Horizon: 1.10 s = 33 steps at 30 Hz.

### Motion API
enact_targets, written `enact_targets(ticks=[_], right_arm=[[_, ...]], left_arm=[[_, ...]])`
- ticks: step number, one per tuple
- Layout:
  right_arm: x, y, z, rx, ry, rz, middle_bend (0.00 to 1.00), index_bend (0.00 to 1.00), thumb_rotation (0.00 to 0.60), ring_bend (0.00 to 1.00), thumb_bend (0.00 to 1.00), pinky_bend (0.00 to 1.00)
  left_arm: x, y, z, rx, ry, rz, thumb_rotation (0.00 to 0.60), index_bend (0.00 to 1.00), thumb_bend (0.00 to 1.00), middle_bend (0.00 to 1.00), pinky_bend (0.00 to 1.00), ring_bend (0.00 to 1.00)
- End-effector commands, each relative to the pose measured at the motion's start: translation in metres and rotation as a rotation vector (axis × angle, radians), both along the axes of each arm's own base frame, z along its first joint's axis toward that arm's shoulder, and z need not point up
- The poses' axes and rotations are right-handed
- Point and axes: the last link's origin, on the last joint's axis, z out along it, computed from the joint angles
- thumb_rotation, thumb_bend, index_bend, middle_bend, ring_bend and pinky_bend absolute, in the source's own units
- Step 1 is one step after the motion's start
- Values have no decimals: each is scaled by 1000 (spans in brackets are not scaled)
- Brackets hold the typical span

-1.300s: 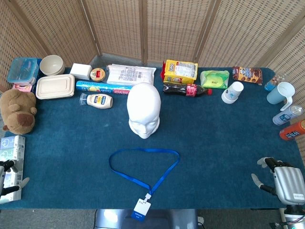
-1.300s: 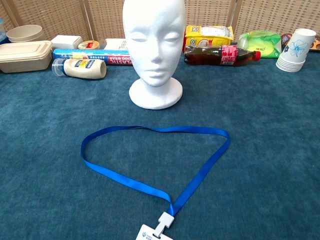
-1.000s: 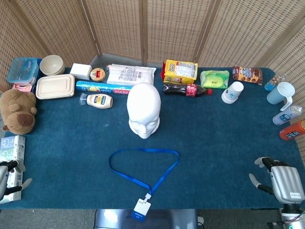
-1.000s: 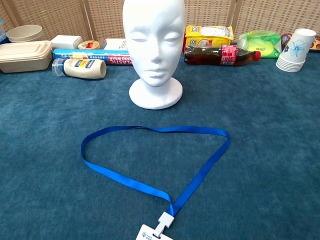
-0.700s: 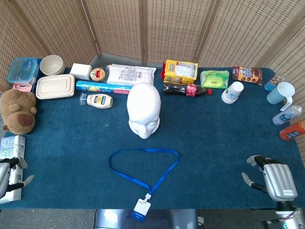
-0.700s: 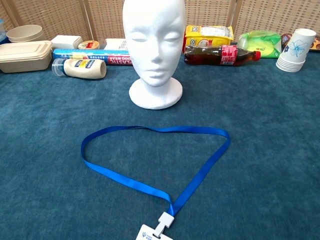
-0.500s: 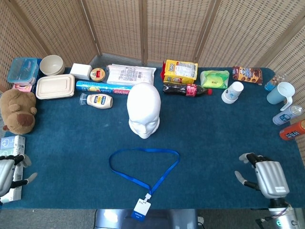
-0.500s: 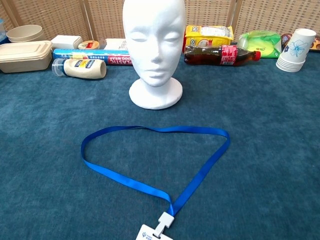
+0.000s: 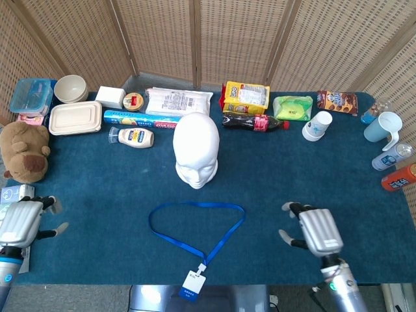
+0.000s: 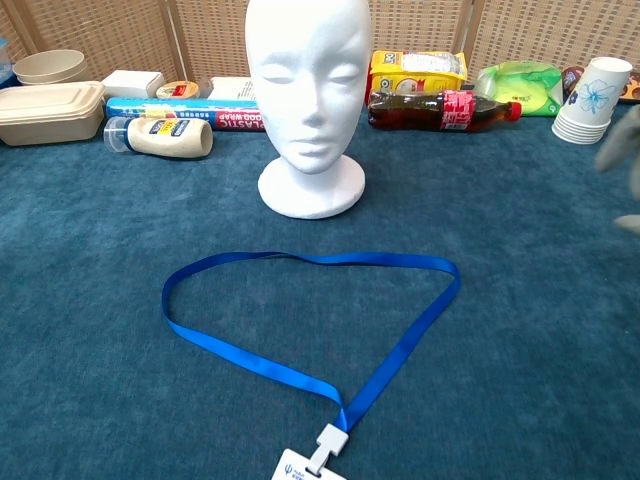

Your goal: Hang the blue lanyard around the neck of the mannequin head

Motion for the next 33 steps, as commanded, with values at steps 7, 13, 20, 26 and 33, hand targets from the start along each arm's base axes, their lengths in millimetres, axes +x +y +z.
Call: enact_targets(ticks=[7,13,20,26,33], right_arm=[[36,-34,-54,30,21,23,753,345,448,995,296,997],[39,-51,-74,42,43,6,874,385,450,1000,296,1000],[38,-65,-91,59,64,-23,948,427,445,1000,300,1000],[31,-79,-107,84,103,-63,958,443,445,1000,309,1000],[24,-86,-119,114,142,-94,958,445,445,1000,310,1000]], left_arm=[[5,12,-3,-10,4,-30,543,528,189,548,379,493],[4,14,-4,-19,10,-26,544,529,188,546,378,491],[4,17,-1,-14,24,-27,542,529,189,541,378,476],[7,18,-1,-18,33,-32,544,529,189,541,379,475],[8,19,-5,-29,37,-27,544,529,188,540,378,473]])
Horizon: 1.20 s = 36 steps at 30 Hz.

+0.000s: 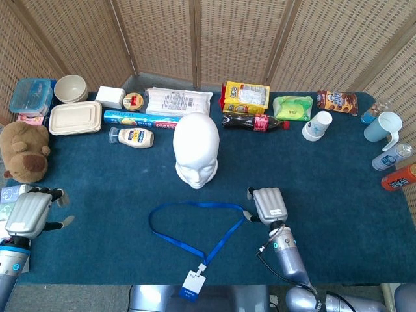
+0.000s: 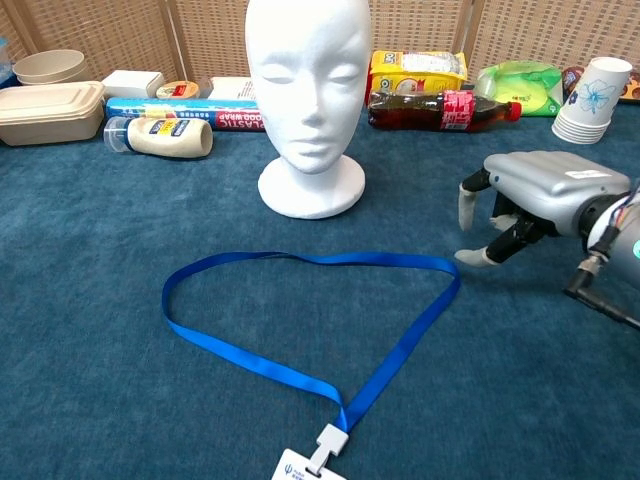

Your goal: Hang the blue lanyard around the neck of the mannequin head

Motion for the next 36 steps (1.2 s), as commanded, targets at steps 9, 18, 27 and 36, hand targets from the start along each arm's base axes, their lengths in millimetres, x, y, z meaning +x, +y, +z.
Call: enact_targets(ticks=[9,18,27,36], right_arm=[[-7,-4,-11,25,38,-21,958,458,445,1000,309,1000],[-5,-1,-12,40,46,-23,958,466,448,1000,310,1000],[13,-1,-7,37,33,-3,958,467,446,1000,309,1000],[22,1,-14,56,31,-11,958,466,448,1000,309,1000]], left_arm=[[0,1,-2,-6,2,3,548,529,189,535,378,469],[-1,1,-6,-6,-8,-1,545,529,189,534,378,469],[-2,1,-7,-8,-15,-3,541,529,189,533,378,468],[-6,0,-8,-13,-18,8,543,528,189,533,379,465]])
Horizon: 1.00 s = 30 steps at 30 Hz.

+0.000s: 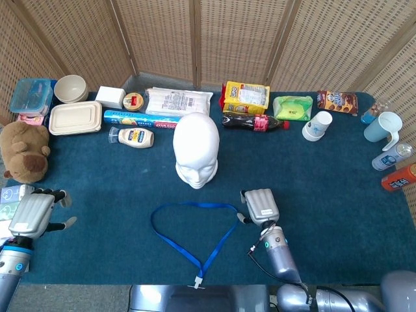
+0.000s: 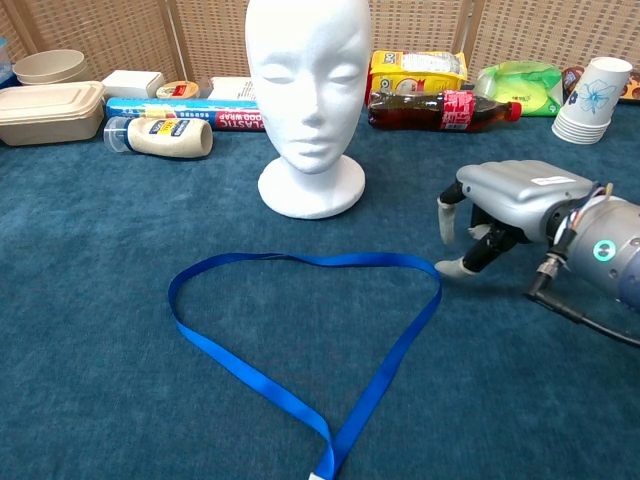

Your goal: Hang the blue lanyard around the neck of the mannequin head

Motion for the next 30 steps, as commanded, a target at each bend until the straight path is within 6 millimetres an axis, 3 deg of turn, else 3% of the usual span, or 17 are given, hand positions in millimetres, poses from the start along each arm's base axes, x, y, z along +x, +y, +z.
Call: enact_targets(ticks=[1,17,30], right_arm=[[2,1,-3,6,2,-2,958,466,448,1000,310,1000],[-2,1,-13,21,30,-31,958,466,448,1000,309,1000],[12,1,-13,20,17,-19,958,466,446,1000,309,1000]], left_arm=[[-2,0,0,-3,-2,5,546,528,189,533,378,465],[-5,0,-2,-10,-6,11,546,529,189,528,378,459],[-9,-1,-3,-11,-11,16,544,529,189,527,378,456]])
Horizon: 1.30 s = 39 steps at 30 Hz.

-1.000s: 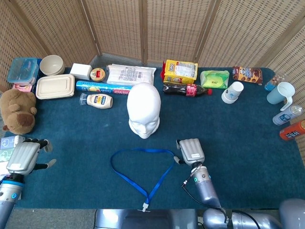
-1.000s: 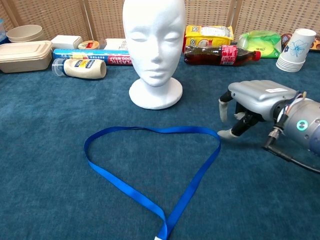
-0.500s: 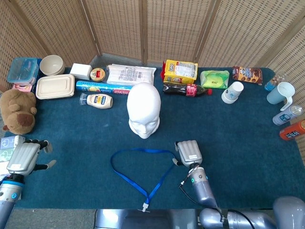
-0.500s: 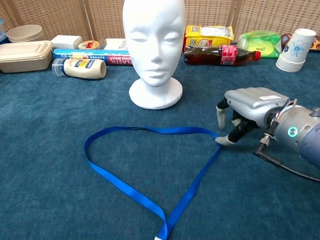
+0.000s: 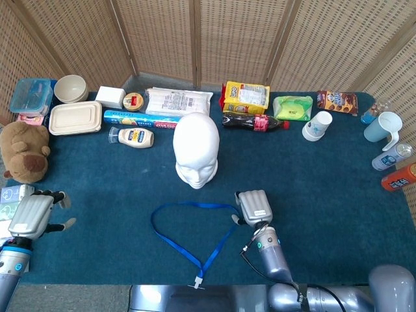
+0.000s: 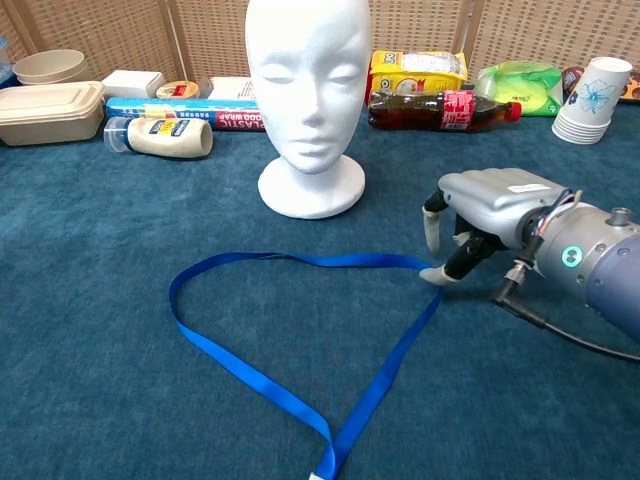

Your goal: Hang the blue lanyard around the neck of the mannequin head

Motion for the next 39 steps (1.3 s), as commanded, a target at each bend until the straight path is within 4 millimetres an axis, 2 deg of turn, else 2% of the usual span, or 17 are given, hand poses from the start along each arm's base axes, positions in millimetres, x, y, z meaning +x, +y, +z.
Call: enact_targets(ticks=[1,13,23,39], right_arm=[[0,0,-2,4,3,-3,958,466,445,1000,309,1000],[-8,-4,-8,-5,33,-30,958,467,448,1000,310,1000],[-9,-3,-7,-8,47,-35,958,485,448,1000,392,1000],[-7,-3,-14,9,75,-33,958,511,448,1000,432,1000]], left_arm=[[-1,0,0,0,1,1,541,528,189,527,378,456],[-3,0,-1,-2,-2,4,547,528,188,525,379,455],[-3,1,-2,-6,-2,2,544,529,189,522,378,453],[-4,2,-3,-12,3,7,544,528,189,517,378,451]])
